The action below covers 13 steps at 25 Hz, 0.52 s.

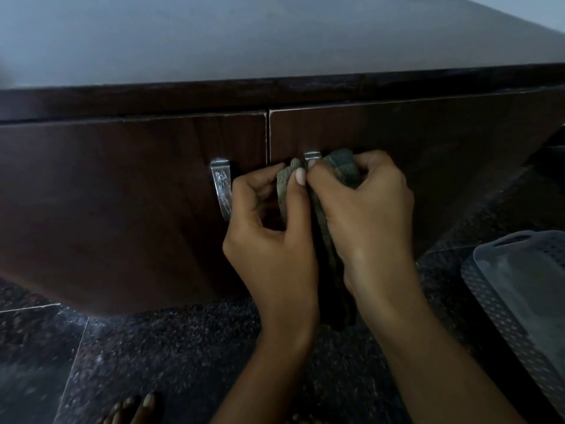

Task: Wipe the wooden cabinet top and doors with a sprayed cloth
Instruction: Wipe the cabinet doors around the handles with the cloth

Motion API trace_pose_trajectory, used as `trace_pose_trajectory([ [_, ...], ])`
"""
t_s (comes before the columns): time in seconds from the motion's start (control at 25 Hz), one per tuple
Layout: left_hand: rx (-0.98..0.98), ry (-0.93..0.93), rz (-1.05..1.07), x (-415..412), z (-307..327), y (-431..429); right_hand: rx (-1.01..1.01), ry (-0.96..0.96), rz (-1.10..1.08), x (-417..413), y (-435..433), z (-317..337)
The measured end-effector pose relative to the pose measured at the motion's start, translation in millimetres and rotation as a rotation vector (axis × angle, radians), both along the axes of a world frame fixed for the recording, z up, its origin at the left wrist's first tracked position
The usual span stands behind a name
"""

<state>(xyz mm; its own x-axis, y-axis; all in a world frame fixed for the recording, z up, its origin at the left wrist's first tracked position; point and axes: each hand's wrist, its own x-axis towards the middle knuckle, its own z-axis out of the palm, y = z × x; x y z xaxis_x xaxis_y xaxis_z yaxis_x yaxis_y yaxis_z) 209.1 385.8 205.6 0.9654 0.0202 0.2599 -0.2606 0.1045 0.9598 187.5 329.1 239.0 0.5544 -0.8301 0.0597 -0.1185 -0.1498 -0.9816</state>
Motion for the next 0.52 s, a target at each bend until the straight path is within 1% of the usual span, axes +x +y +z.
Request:
trace_pose_trajectory([
  [0.12,0.037,0.023,0.002,-7.9,-7.4,1.8,0.015,-0.005,0.002,-5.4,2.8,-6.7],
  [0.24,0.014,0.046,-0.016,-7.6,-6.8,-1.5,0.0,-0.051,0.003,-3.7,3.1,-8.1],
  [0.36,0.006,0.007,-0.042,-4.6,-5.3,-4.8,0.022,-0.115,-0.004,-2.2,3.4,-11.7],
  [0.52,0.023,-0.02,-0.036,-6.3,-18.6,-1.8,0.062,-0.157,0.001,-9.4,9.4,-25.3],
])
